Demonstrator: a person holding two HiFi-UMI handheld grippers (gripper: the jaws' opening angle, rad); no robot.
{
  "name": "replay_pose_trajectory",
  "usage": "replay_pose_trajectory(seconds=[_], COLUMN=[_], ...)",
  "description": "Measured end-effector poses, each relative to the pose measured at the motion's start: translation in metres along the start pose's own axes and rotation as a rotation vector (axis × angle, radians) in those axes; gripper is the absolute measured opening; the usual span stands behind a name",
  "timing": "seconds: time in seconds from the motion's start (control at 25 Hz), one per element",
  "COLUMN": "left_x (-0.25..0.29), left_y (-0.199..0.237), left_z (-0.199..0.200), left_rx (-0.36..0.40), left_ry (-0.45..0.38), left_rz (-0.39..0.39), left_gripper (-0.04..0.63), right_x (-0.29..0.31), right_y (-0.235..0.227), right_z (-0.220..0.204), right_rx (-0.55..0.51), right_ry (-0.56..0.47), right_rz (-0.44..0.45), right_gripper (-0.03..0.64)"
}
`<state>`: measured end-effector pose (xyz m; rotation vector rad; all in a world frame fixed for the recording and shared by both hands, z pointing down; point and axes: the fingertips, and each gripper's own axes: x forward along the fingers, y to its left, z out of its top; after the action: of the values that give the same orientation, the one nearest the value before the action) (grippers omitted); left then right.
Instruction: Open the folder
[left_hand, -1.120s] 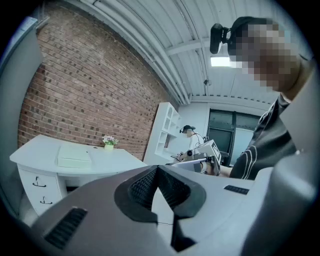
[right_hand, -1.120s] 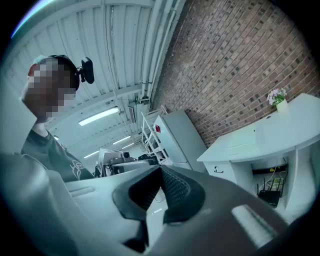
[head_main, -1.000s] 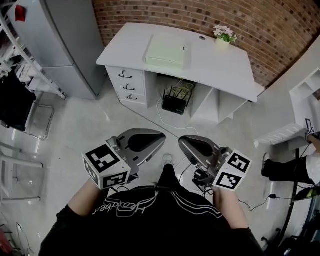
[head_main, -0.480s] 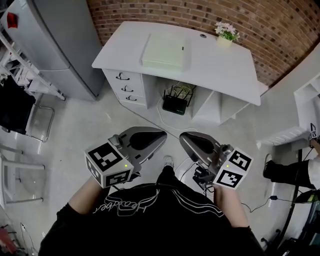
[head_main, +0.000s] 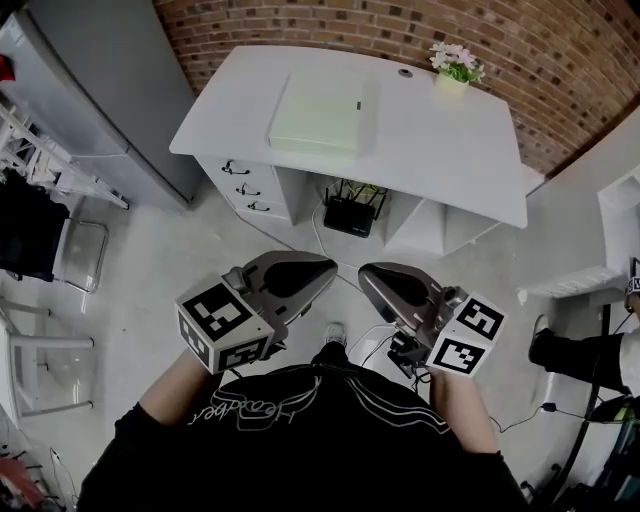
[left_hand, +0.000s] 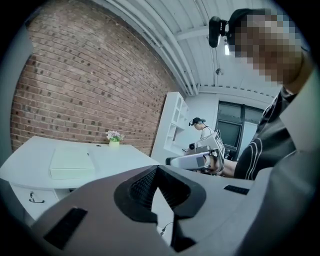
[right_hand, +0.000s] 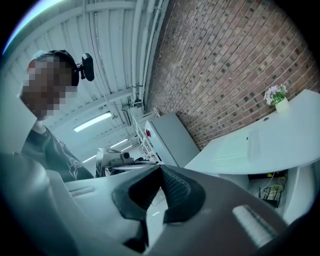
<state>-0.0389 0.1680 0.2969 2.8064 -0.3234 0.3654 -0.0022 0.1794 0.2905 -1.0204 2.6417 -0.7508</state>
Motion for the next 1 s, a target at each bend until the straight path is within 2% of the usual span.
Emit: replay_pose_trajectory(seconds=[0.44, 0.68, 1.0], left_x=[0.060, 0.076, 0.085], left_y=[0.043, 0.044, 0.056], left_z=[0.023, 0.031, 0.038], left_rx=[0.021, 0.071, 0.064], left_ry=[0.005, 0.019, 0.020], left_rz=[0.048, 0.054, 0.055], left_gripper=[0.002, 0.002, 0.002], right_x=[-0.004, -0.009, -0.008], right_y=[-0.070, -0.081, -0.094], right_z=[0.038, 0.054, 0.060], right_rx=[-0.037, -0.066, -0.069], right_ry=[0.019, 0.014, 0.013], right_rz=[0.015, 0.025, 0.000], right_gripper=[0.005, 0.005, 0.005])
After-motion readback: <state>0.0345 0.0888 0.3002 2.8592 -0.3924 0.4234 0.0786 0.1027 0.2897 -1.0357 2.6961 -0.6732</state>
